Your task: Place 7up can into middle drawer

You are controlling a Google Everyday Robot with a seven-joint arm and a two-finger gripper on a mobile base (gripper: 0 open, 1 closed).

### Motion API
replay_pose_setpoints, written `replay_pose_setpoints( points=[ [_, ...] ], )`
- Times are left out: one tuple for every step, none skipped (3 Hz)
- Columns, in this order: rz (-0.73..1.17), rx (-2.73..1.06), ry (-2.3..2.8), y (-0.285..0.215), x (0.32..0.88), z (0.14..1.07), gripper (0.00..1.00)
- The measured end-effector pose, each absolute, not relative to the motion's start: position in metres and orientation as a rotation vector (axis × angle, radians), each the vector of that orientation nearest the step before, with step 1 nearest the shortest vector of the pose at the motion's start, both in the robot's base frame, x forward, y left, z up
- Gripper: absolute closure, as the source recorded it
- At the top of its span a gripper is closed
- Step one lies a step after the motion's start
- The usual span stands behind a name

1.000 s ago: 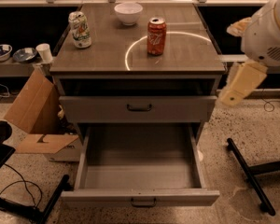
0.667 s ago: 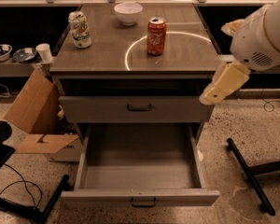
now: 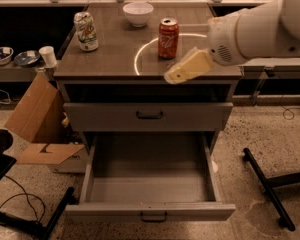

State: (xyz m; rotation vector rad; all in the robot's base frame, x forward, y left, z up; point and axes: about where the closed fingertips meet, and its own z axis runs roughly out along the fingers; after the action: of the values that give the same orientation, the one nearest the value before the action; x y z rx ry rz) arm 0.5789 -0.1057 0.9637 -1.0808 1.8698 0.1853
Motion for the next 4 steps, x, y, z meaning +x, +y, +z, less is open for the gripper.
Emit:
replay_pose_setpoints(
  points=[
    [0.179,-0.975,1.801,-0.101,0.604,0.98,0.0],
    [0.175,-0.972,1.796,-0.1,0.605,0.981,0.0],
    [0.186,-0.974,1.752,-0.092,0.617,0.987,0.0],
    [0.268,-0.999,1.623,-0.051,0.658,1.0,0.0]
  ],
)
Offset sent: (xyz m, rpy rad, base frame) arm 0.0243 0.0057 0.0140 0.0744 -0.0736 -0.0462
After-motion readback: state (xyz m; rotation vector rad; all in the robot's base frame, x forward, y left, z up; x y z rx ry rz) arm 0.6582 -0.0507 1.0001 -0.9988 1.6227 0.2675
